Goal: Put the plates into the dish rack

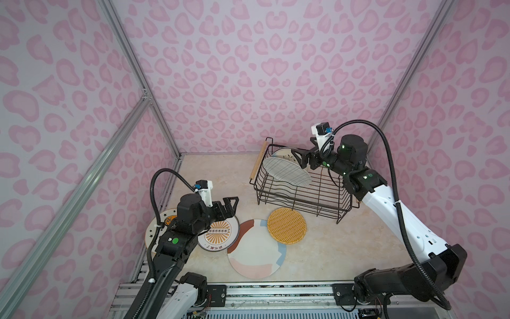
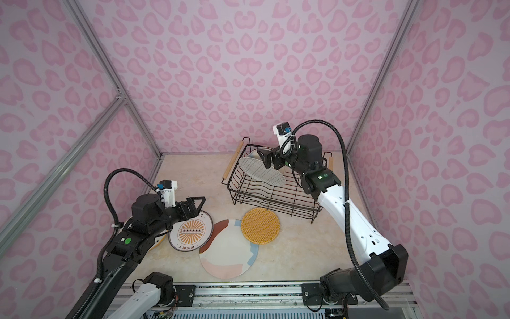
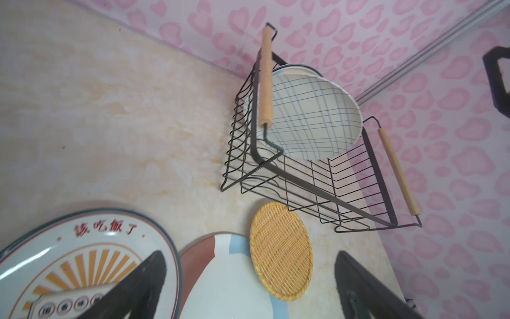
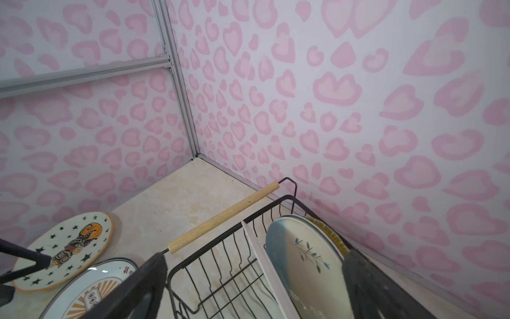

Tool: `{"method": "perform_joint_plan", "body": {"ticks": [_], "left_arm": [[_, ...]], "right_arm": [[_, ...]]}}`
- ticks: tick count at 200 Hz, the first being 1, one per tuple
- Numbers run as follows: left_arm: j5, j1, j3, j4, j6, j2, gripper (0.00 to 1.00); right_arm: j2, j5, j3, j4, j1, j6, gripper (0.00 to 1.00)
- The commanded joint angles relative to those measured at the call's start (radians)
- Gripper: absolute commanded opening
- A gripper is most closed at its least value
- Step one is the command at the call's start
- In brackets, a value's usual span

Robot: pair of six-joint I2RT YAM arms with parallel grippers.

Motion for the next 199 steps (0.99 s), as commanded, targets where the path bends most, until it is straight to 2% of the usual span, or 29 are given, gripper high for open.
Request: {"method": "perform_joint_plan", "body": {"ticks": [1, 16, 45, 74, 94, 120, 167, 199], "left_arm": [[-0.024, 0.031, -0.033, -0.238, -0.171, -0.043, 0.97], [-0.005, 0.064, -0.067, -0.343, -0.244, -0.064, 0.97], [0.060, 0.155, -0.127, -0.474, -0.342, -0.108, 0.97], [0.012, 0.164, -0.176, -0.527, -0.409, -0.097, 0.97], [0.039, 0.179, -0.251, -0.435, -0.449, -0.082, 1.00], [0.049, 0.182, -0.325, -0.305, -0.489, -0.034, 0.97], [0.060, 0.182, -0.402, -0.117, -0.539, 0.030, 0.87], [0.051, 0.183, -0.475, -0.037, -0.661, -0.008, 0.77]], "right_arm": [[-0.031, 0.077, -0.073, 0.119, 0.006, 0.174, 0.98], [-0.058, 0.101, -0.104, 0.094, 0.018, 0.219, 0.98], [-0.076, -0.023, -0.127, 0.038, 0.055, 0.241, 0.98], [-0.126, 0.072, -0.190, 0.012, 0.181, 0.173, 0.98], [-0.128, 0.077, -0.207, -0.008, 0.226, 0.196, 0.98], [-0.123, 0.049, -0.247, 0.018, 0.264, 0.239, 0.98], [-0.131, 0.053, -0.290, 0.059, 0.299, 0.269, 0.98], [-0.134, 0.041, -0.308, 0.084, 0.309, 0.296, 0.98]]}}
